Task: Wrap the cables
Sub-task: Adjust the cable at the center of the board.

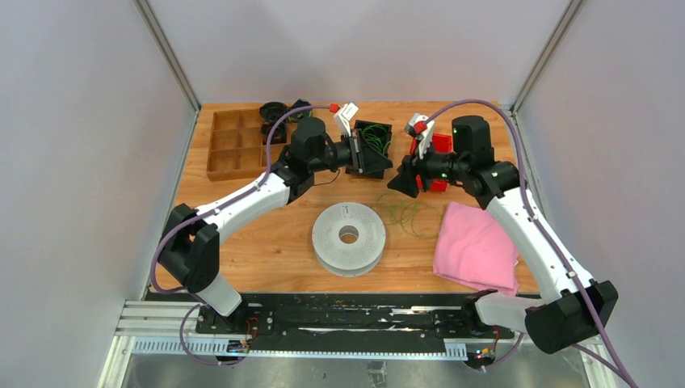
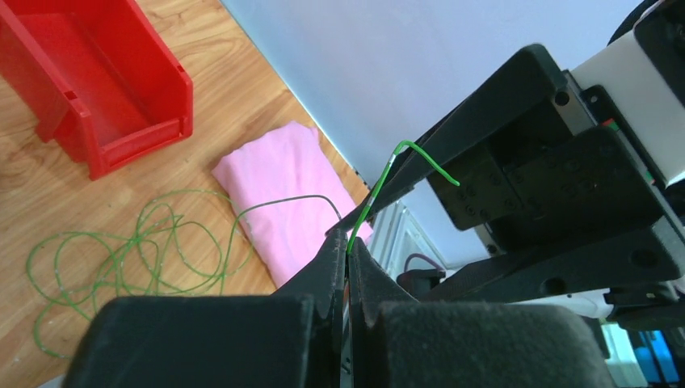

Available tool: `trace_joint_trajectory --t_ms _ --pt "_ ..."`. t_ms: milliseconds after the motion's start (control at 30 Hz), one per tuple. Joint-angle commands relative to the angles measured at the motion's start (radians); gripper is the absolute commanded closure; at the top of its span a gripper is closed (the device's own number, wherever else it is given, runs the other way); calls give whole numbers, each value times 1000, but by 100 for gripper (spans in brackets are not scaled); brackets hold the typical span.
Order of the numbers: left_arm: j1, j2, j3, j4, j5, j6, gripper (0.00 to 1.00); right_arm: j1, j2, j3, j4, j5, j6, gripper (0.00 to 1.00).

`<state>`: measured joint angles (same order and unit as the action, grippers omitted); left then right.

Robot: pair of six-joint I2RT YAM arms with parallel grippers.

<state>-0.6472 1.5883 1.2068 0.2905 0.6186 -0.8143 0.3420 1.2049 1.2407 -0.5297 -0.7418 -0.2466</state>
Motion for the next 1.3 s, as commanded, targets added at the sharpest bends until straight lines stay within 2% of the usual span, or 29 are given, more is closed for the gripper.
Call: trace_joint_trajectory --t_ms 0,367,633,767,1033,1200,1267 --pt "4 -15 -32 120 19 -74 100 56 3 -23 123 -6 26 47" --pt "3 -17 -58 176 25 -138 100 75 42 -28 138 58 17 69" --pt "3 -20 -68 193 21 -153 98 76 30 -55 130 60 -28 99" --pt "4 -31 -73 194 19 -115 87 76 10 -74 102 38 -74 99" --pt "10 -54 -77 181 20 -23 55 76 -1 -76 8 -29 -152 99" --pt "31 -93 -64 105 33 102 38 76 -12 -80 -43 -26 -203 99" --pt "32 -105 -50 66 45 174 35 75 -14 -82 -61 -37 -217 99"
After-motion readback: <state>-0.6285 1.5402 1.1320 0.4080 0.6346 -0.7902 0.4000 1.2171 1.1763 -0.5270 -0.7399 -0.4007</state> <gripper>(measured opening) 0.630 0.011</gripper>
